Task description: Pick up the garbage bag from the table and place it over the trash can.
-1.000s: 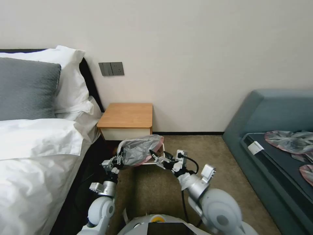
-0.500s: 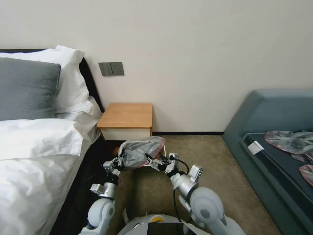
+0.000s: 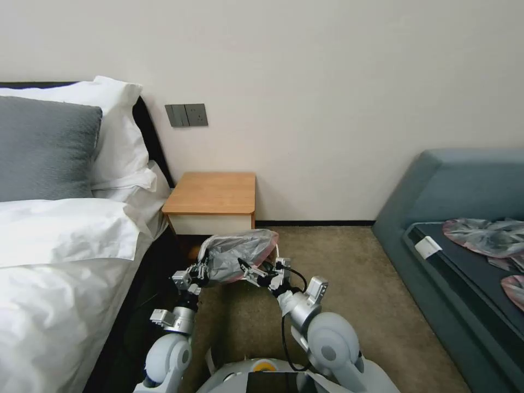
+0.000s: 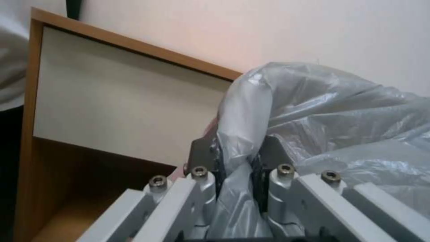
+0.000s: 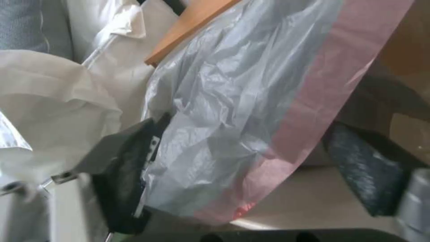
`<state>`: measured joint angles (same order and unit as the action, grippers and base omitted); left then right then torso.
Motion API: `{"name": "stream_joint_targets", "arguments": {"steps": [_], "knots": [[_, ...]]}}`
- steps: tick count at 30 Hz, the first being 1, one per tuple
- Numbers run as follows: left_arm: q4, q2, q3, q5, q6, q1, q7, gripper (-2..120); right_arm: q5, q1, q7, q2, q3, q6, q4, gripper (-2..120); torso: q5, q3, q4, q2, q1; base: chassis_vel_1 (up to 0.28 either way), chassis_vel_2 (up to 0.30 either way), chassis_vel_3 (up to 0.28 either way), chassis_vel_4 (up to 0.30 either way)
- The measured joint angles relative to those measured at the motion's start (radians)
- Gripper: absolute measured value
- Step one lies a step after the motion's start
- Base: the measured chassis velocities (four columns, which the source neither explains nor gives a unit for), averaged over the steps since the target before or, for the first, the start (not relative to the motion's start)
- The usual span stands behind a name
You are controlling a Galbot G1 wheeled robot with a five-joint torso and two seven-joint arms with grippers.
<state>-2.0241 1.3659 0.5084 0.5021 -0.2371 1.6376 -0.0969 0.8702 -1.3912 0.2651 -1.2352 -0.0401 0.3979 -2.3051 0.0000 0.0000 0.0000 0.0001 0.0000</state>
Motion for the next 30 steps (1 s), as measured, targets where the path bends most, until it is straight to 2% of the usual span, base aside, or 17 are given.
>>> {"name": "stream_joint_targets", "arguments": {"steps": [1, 4, 5, 8, 9, 12, 13, 16, 17, 19, 21, 24, 30], "knots": [[0.0, 0.0, 0.0, 0.0, 0.0, 0.0, 0.0, 9, 0.0, 0.0, 0.0, 0.0, 0.0, 0.0, 0.0, 86, 0.0, 0.0, 0.0, 0.0, 0.0, 0.0, 0.0, 0.0, 0.0], [0.0, 0.001, 0.0, -0.001, 0.001, -0.002, 0.0, 9, -0.024, -0.013, -0.018, -0.001, 0.004, -0.01, 0.0, 73, 0.0, 0.0, -0.0001, 0.0, 0.0, 0.0, 0.0, 0.0, 0.0], [0.0, 0.001, 0.0, -0.001, 0.001, -0.002, 0.0, 9, -0.024, -0.013, -0.018, -0.001, 0.004, -0.01, 0.0, 73, 0.0, 0.0, -0.0001, 0.0, 0.0, 0.0, 0.0, 0.0, 0.0], [0.001, 0.002, 0.0, -0.001, 0.002, -0.003, 0.001, 9, -0.035, -0.015, -0.031, -0.001, 0.004, -0.018, 0.0, 58, 0.0, 0.0, -0.0001, 0.0, 0.0, 0.0, 0.0, 0.0, 0.0], [0.001, 0.002, 0.0, -0.001, 0.002, -0.003, 0.001, 9, -0.035, -0.015, -0.031, -0.001, 0.004, -0.018, 0.0, 58, 0.0, 0.0, -0.0001, 0.0, 0.0, 0.0, 0.0, 0.0, 0.0], [-0.001, 0.002, 0.0, -0.001, 0.002, -0.001, 0.001, 9, -0.046, -0.012, -0.043, -0.001, 0.005, -0.025, 0.005, 43, 0.0, 0.0, 0.0, 0.0, 0.0, 0.0, 0.0, 0.0, 0.0], [-0.001, 0.002, 0.0, -0.001, 0.002, -0.001, 0.001, 9, -0.046, -0.012, -0.043, -0.001, 0.005, -0.025, 0.005, 43, 0.0, 0.0, 0.0, 0.0, 0.0, 0.0, 0.0, 0.0, 0.0], [-0.002, 0.002, 0.0, -0.001, 0.002, 0.0, 0.001, 9, -0.066, -0.012, -0.055, -0.002, 0.006, -0.033, 0.012, 30, 0.0, 0.0, 0.0, 0.0, 0.0, 0.0, 0.0, 0.0, 0.0], [-0.002, 0.002, 0.0, -0.001, 0.002, 0.0, 0.001, 9, -0.066, -0.012, -0.055, -0.002, 0.006, -0.033, 0.012, 30, 0.0, 0.0, 0.0, 0.0, 0.0, 0.0, 0.0, 0.0, 0.0], [-0.002, 0.002, 0.001, -0.001, 0.002, -0.001, 0.001, 9, -0.072, -0.016, -0.065, -0.005, 0.009, -0.04, 0.012, 18, 0.0, 0.0, 0.0, 0.0, 0.0, 0.0, 0.0, 0.0, 0.0], [-0.002, 0.002, 0.001, -0.001, 0.002, -0.001, 0.001, 9, -0.072, -0.017, -0.068, -0.006, 0.01, -0.043, 0.012, 15, 0.0, 0.0, -0.0001, 0.0, 0.0, 0.0, 0.0, 0.0, 0.0], [-0.002, 0.003, 0.002, -0.001, 0.002, -0.003, 0.001, 9, -0.079, -0.023, -0.076, -0.015, 0.016, -0.05, 0.012, 0, 0.0, 0.0, -0.0001, 0.0, 0.0, 0.0, 0.0, 0.0, 0.0], [-0.002, 0.003, 0.007, 0.0, 0.003, -0.003, 0.002, 9, -0.088, -0.031, -0.085, -0.015, 0.019, -0.057, 0.007, 0, 0.0001, 0.0, 0.0, 0.0, 0.0, 0.0, 0.0, 0.0, 0.0]]}}
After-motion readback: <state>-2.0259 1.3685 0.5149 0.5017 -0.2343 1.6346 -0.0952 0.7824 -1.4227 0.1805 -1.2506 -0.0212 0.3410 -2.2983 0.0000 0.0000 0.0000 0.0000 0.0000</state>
